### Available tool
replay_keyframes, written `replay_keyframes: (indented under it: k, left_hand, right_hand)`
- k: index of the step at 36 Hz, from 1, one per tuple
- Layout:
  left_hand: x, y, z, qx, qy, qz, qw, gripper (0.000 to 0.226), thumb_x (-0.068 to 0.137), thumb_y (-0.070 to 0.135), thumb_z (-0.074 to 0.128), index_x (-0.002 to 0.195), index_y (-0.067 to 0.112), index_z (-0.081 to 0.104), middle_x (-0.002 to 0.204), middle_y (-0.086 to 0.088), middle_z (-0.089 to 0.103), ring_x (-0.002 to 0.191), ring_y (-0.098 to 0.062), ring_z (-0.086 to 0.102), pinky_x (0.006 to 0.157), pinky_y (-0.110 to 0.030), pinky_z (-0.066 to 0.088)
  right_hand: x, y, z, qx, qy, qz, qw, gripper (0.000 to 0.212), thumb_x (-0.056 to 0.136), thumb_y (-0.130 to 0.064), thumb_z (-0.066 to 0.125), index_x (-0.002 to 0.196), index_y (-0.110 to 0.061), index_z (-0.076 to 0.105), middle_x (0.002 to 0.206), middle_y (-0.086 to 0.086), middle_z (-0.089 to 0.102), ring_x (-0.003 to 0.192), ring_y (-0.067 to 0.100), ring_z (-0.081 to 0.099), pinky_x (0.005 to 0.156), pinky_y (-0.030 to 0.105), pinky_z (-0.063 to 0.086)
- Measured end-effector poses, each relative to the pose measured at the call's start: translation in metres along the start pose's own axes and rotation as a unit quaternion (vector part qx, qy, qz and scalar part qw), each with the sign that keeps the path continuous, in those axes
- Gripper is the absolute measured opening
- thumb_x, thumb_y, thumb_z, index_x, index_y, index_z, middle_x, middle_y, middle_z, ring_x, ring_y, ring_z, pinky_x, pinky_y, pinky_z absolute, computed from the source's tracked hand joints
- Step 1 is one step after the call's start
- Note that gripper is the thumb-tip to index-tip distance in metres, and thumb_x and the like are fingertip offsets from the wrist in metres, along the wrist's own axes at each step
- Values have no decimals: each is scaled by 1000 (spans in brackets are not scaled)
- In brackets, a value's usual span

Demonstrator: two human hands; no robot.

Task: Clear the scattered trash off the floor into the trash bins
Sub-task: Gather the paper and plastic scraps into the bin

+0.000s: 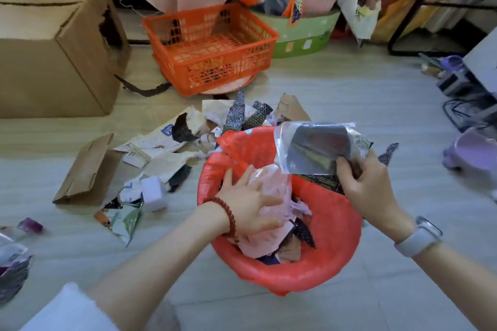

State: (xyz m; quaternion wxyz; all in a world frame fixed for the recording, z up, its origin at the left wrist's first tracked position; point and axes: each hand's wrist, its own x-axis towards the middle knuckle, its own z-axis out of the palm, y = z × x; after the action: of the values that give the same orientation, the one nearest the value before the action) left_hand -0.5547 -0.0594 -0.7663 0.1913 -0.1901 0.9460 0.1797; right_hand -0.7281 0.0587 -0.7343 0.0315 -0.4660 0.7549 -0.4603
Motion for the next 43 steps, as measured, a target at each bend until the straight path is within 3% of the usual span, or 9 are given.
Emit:
replay_keyframes:
  k: [6, 9, 12, 15, 18, 24, 31, 38, 43]
  left_hand:
    - [-45, -45, -4, -58, 310, 60, 947, 41, 81, 48, 42, 67, 23, 71, 102, 5, 70, 108, -19, 60, 99, -46, 37]
    - [-51, -63, 6, -97, 474, -20, 875, 27, 80, 32, 51, 64, 13, 61, 82, -1, 65, 80, -25, 62, 75, -39, 45]
    - [-43, -68, 19, -140, 434, -95, 885, 49, 78, 43, 43, 114, 14, 58, 122, -6, 55, 114, -27, 52, 94, -43, 42]
    - [-34, -65, 30, -190, 339, -122, 914, 75, 77, 50, 33, 143, 16, 25, 148, -4, 31, 137, -21, 27, 111, -44, 27]
    - [-27, -60, 37, -249, 318, -120, 907, 75, 77, 37, 38, 146, 17, 18, 151, -4, 25, 140, -19, 21, 114, -40, 21]
    - [-27, -62, 43, -296, 353, -104, 881, 68, 76, 22, 37, 143, 15, 28, 147, -5, 34, 136, -19, 29, 114, -37, 22]
    - [-27, -57, 41, -296, 360, -106, 878, 65, 78, 21, 34, 142, 18, 30, 141, -4, 42, 131, -17, 34, 111, -33, 25]
    - [-34, -59, 36, -237, 342, -144, 898, 62, 79, 33, 31, 139, 23, 36, 140, -4, 39, 129, -21, 37, 106, -41, 33]
    - [-38, -65, 26, -230, 346, -147, 898, 65, 76, 53, 25, 132, 29, 45, 137, -1, 41, 128, -20, 39, 102, -44, 37]
  right_hand:
    - [-3, -8, 19, -22, -144, -110, 983, 63, 81, -13, 44, 137, -36, 24, 69, 1, 59, 47, 10, 51, 48, 17, 38]
    - [-4, -11, 38, -135, -273, -178, 936, 64, 77, -18, 38, 138, -34, 30, 105, -7, 65, 68, 14, 60, 52, 24, 42]
    - [-5, -8, 59, -219, -405, -239, 855, 59, 72, -14, 37, 129, -23, 46, 125, -3, 55, 118, 23, 50, 78, 39, 52]
    - [-5, -5, 79, -212, -478, -245, 816, 57, 84, -33, 46, 138, -20, 38, 130, 8, 41, 120, 27, 43, 99, 37, 41]
    - [-4, 7, 96, -229, -526, -217, 790, 83, 84, -49, 58, 149, -24, 13, 139, 8, 23, 127, 24, 32, 106, 27, 30]
    - [-21, 43, 115, -311, -539, -284, 729, 75, 75, -56, 58, 139, -25, 33, 143, 17, 24, 116, 43, 49, 81, 52, 52]
    - [-29, 59, 148, -421, -630, -211, 618, 78, 82, -52, 57, 146, -24, 23, 155, 16, 14, 142, 36, 16, 112, 50, 20]
    - [-29, 46, 129, -409, -647, -116, 633, 66, 87, -54, 38, 145, -43, 8, 158, -1, -11, 140, 44, 7, 110, 57, 16]
    - [4, -7, 104, -316, -554, -142, 757, 35, 91, -48, 40, 116, -32, 59, 124, -3, 57, 120, 25, 47, 94, 43, 45]
